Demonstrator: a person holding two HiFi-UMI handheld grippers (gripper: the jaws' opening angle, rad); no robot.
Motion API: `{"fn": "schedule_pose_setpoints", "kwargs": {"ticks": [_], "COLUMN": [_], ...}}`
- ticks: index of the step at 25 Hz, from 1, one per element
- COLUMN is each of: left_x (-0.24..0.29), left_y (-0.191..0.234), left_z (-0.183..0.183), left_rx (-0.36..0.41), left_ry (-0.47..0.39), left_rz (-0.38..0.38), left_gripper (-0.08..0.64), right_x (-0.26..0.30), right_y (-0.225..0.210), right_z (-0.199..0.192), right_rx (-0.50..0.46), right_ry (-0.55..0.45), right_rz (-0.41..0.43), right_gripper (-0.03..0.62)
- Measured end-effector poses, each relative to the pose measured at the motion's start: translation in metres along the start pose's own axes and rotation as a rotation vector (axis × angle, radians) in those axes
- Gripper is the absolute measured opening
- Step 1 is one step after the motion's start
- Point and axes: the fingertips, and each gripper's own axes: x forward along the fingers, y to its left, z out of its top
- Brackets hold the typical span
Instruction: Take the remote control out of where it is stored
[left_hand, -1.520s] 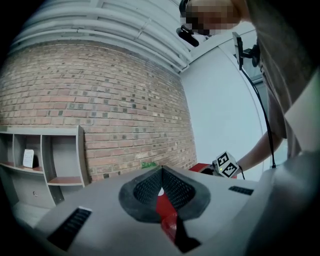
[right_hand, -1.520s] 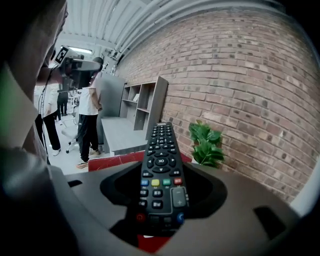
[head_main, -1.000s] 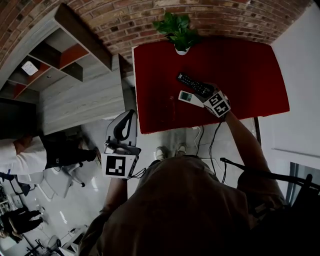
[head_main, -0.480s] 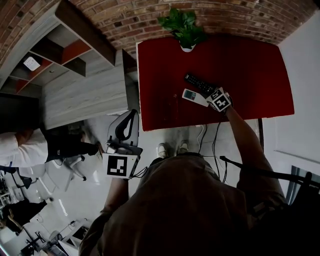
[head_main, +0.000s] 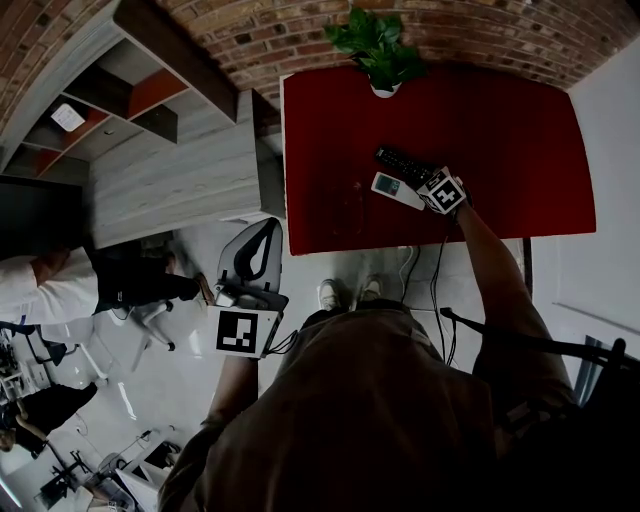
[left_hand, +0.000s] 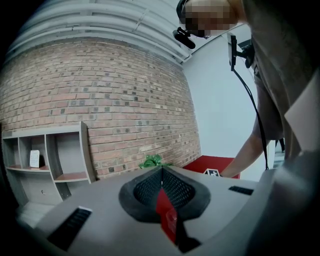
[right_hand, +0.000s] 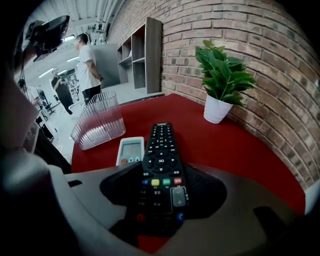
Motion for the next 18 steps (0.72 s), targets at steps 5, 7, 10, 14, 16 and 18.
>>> {"fn": "schedule_pose_setpoints", "kwargs": {"ticks": [5,7,10,14,16,18], "left_x": [0.0,0.0,-0.001,-0.002,-0.003,-0.004], "left_y": [0.0,-0.001,0.0,0.0,-0.001,0.0], "left_z": [-0.002,-0.004,-0.006,-0.012,-0.015,-0.018], "left_rx": [0.005,0.003,0.0,-0.007,-0.017,-0.023], "left_ry": [0.01,0.015,0.018,0.028,0.035,0.04], "left_rz": [0.002,0.002,0.008,0.015,0.019,0.022], "left_gripper": [0.009,0.009,0.009,0.009,0.009,0.009], "right_x": [0.009,0.012,0.018,0.021,0.023,0.025], "right_y": [0.003,0.002,0.0,-0.005,-0.006,-0.007], "right_z": [-0.005,-0.008,-0.01,-0.012,-0.013,-0.012], "right_rx": [-0.017,-0.018,-0.003,0.005,0.026,0.053], "right_ry": [0.025,0.038,0.046,0.054,0.062,0.071], "right_rz": [0.019,0.019,0.034,0.043,0.058,0.084], "right_gripper": [0.249,0.249,0.249,0.249,0.249,0.249]}}
